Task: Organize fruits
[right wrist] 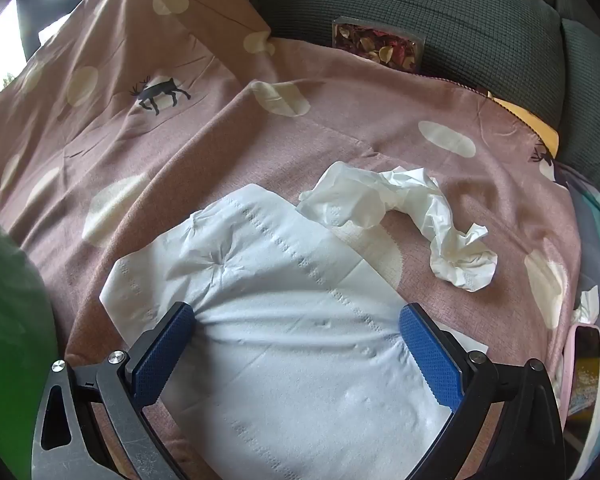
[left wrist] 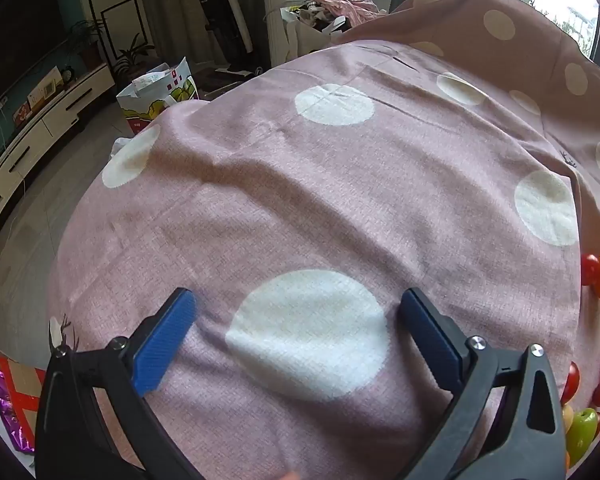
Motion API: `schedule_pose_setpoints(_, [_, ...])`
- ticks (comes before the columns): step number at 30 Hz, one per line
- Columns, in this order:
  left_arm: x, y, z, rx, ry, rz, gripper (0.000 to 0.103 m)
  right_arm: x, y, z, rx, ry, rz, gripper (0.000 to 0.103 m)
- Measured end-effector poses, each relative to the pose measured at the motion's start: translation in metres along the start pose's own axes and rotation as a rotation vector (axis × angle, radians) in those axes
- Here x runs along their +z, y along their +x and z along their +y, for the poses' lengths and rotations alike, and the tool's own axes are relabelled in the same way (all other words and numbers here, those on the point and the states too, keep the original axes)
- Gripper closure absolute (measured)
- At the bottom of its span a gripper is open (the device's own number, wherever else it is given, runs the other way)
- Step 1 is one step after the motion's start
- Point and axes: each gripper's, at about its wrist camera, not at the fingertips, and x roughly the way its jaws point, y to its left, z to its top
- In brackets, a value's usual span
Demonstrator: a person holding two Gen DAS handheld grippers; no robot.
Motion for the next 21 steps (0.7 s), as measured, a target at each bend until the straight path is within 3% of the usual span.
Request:
schedule_pose_setpoints(4, [-0.001,-0.009,0.002,-0.040,0.002,0.021,0.006,0.000,0.000,0.000,-0.001,-0.001,-0.001,0.001])
schedule_pose_setpoints(7, [0.006,-0.022,0.001,-0.142,-0.023,0.010,0.008,0.001,0.000,0.000,-0.001,-0.001,0.003,0.001])
schedule_pose_setpoints(11, [0.005,-0.061,-0.008,-0.270,0.027,-0.069,0.007,0.004,-0.002,0.010,-0.044,-0.030,0.000,0.001])
schedule_pose_setpoints(13, [0.002,-0.078,-0.015,-0.331,0.055,-0.095,0.007,0.001,-0.011,0.011,0.011,-0.046,-0.010,0.007])
schedule_pose_setpoints(15, [0.001,-0.093,-0.022,-0.408,0.087,-0.098,0.007,-0.004,-0.035,0.011,0.097,-0.048,-0.027,0.007])
schedule_pose_setpoints(18, [-0.003,-0.111,-0.028,-0.526,0.127,-0.098,0.007,-0.010,-0.090,0.016,0.127,-0.049,-0.147,0.008])
schedule_pose_setpoints(21, [-0.009,-0.127,-0.033,-0.579,0.153,-0.110,0.008,-0.011,-0.141,0.036,0.170,-0.085,-0.218,0.008])
